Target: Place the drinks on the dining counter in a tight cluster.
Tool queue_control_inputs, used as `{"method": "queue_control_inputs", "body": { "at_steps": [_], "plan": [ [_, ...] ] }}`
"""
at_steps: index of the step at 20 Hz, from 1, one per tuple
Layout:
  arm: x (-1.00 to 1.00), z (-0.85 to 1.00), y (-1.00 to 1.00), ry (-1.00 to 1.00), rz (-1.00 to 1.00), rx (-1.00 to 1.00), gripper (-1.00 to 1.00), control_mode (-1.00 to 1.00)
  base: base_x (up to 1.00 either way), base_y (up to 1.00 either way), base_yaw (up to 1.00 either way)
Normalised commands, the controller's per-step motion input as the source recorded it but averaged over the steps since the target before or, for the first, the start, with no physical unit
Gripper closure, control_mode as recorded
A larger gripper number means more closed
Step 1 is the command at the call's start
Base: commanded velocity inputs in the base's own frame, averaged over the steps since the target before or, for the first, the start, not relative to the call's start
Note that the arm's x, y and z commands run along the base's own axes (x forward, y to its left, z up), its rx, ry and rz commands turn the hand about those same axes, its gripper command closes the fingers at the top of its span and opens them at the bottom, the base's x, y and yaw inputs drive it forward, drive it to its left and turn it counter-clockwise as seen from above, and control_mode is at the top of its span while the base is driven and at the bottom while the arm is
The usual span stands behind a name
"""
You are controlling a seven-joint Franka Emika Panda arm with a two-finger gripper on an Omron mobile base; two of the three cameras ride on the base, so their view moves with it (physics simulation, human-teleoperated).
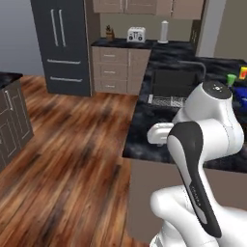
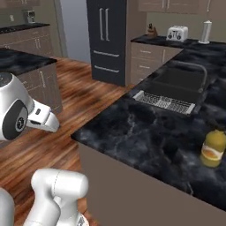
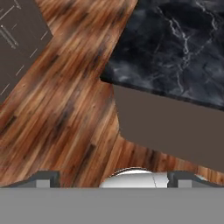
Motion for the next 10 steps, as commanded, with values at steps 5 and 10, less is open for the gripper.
{"method": "queue_control_inputs", "body": {
  "at_steps": [5, 10],
  "plan": [
    [0.0, 0.0, 0.0, 0.0, 0.0, 0.0, -1.0, 1.0, 0.45, 0.94, 0.21],
    [0.0, 0.0, 0.0, 0.0, 0.0, 0.0, -1.0, 1.0, 0.77, 0.9, 0.37]
  ]
}}
